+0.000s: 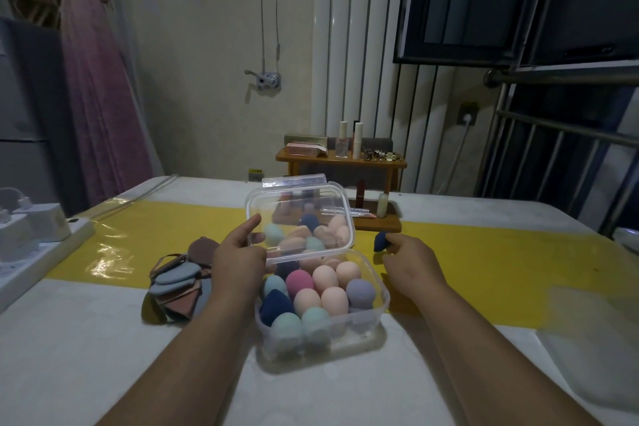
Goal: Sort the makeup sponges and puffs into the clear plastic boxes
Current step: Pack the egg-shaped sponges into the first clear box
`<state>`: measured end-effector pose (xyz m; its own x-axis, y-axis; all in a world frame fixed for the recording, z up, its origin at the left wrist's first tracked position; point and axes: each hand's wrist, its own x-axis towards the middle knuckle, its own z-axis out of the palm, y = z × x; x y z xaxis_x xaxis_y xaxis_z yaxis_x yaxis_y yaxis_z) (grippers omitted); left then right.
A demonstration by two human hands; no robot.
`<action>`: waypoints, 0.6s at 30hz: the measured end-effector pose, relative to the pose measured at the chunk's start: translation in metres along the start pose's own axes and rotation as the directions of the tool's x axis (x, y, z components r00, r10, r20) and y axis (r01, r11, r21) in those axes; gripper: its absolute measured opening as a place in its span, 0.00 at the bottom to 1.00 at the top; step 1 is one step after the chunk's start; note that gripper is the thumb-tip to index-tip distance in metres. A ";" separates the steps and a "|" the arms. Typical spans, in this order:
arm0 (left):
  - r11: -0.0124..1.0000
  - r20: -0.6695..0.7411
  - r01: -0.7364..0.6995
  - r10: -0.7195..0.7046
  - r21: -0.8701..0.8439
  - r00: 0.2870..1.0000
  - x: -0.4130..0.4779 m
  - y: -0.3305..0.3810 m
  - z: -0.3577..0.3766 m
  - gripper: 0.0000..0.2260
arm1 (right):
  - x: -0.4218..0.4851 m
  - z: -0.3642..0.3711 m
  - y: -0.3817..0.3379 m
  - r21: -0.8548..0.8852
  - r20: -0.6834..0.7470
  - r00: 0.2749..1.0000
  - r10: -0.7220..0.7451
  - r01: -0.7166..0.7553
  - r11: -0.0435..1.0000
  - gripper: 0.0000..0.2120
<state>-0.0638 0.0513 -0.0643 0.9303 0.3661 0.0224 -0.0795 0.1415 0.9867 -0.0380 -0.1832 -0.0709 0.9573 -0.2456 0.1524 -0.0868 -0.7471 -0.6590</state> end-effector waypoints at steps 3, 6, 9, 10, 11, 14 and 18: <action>1.000 -0.005 -0.001 0.001 -0.001 1.000 0.000 0.000 0.000 0.32 | -0.009 -0.005 0.000 0.070 -0.067 0.997 0.036 -0.031 0.997 0.18; 1.000 -0.009 -0.002 0.002 -0.003 1.000 0.000 0.000 0.000 0.32 | -0.016 -0.010 0.001 0.175 -0.151 0.986 0.069 -0.043 0.984 0.14; 1.000 -0.006 -0.003 0.003 -0.005 1.000 0.001 0.000 0.000 0.32 | -0.024 -0.014 0.000 0.286 -0.197 0.977 0.078 -0.019 0.958 0.11; 1.000 -0.007 -0.003 0.003 -0.005 1.000 0.001 0.000 0.001 0.32 | -0.027 -0.016 -0.001 0.306 -0.210 0.975 0.067 0.000 0.952 0.11; 1.000 -0.006 -0.004 0.004 -0.001 1.000 0.001 0.000 0.001 0.32 | -0.029 -0.018 -0.003 0.317 -0.227 0.973 0.042 0.033 0.948 0.11; 1.000 0.000 -0.016 0.016 0.010 1.000 0.001 0.000 0.001 0.31 | -0.034 -0.026 -0.012 0.356 -0.245 0.966 -0.082 0.169 0.919 0.09; 0.999 0.005 -0.031 0.031 0.029 1.000 -0.001 -0.001 0.001 0.32 | -0.045 -0.033 -0.029 0.457 -0.083 0.958 -0.275 0.282 0.843 0.14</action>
<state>-0.0639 0.0498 -0.0651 0.9291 0.3659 0.0537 -0.0979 0.1032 0.9898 -0.0873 -0.1709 -0.0345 0.9180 -0.0805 0.3882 0.3228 -0.4169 -0.8497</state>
